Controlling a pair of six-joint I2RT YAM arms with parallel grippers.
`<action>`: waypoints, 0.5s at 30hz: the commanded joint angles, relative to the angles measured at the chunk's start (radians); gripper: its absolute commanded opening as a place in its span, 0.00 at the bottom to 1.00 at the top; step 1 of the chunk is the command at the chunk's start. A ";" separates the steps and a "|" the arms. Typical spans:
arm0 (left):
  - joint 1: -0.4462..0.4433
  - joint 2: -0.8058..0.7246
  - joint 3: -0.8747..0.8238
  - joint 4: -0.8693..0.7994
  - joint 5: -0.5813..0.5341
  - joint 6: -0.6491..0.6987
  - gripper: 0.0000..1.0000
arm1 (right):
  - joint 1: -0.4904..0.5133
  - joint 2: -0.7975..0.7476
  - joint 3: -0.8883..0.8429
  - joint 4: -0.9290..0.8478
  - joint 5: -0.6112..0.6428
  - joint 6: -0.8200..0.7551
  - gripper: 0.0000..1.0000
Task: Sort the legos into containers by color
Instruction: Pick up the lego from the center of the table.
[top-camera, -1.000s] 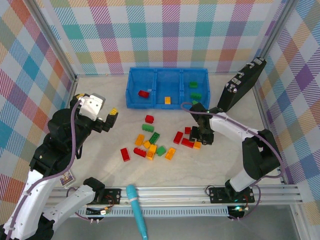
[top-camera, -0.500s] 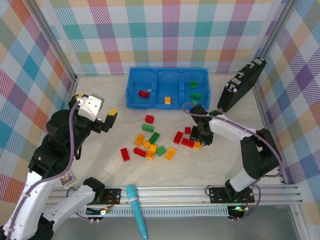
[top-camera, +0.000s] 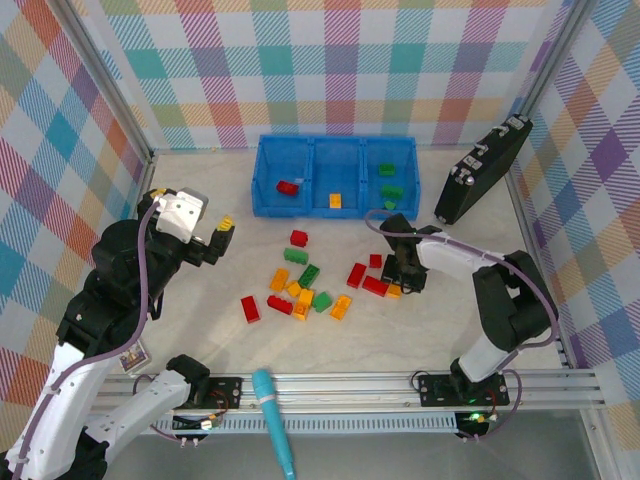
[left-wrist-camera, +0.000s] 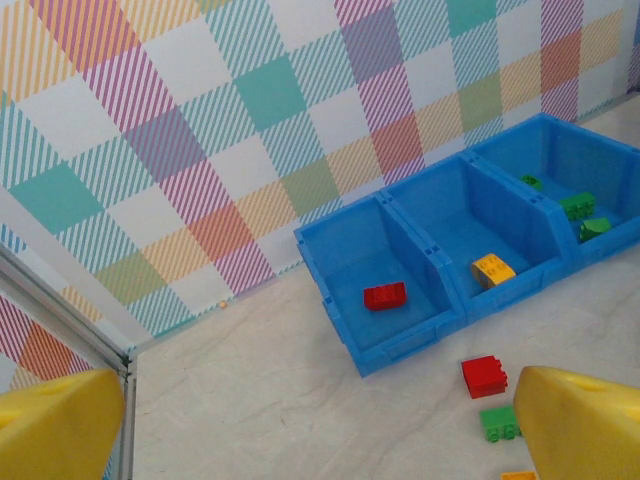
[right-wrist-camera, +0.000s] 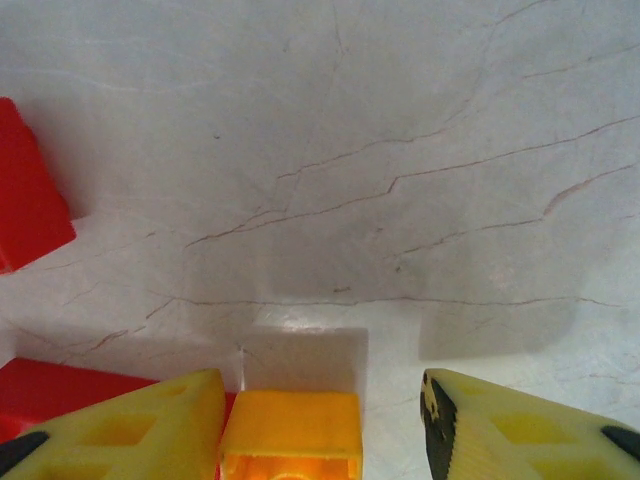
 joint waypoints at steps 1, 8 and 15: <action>-0.013 -0.005 -0.003 0.009 0.006 -0.006 1.00 | -0.009 0.021 -0.012 0.020 -0.006 0.024 0.55; -0.013 -0.014 -0.007 0.008 0.004 -0.005 1.00 | -0.007 0.022 -0.051 0.031 -0.038 0.035 0.50; -0.012 -0.017 -0.016 0.013 0.004 -0.006 1.00 | -0.005 -0.022 -0.111 0.017 -0.057 0.047 0.42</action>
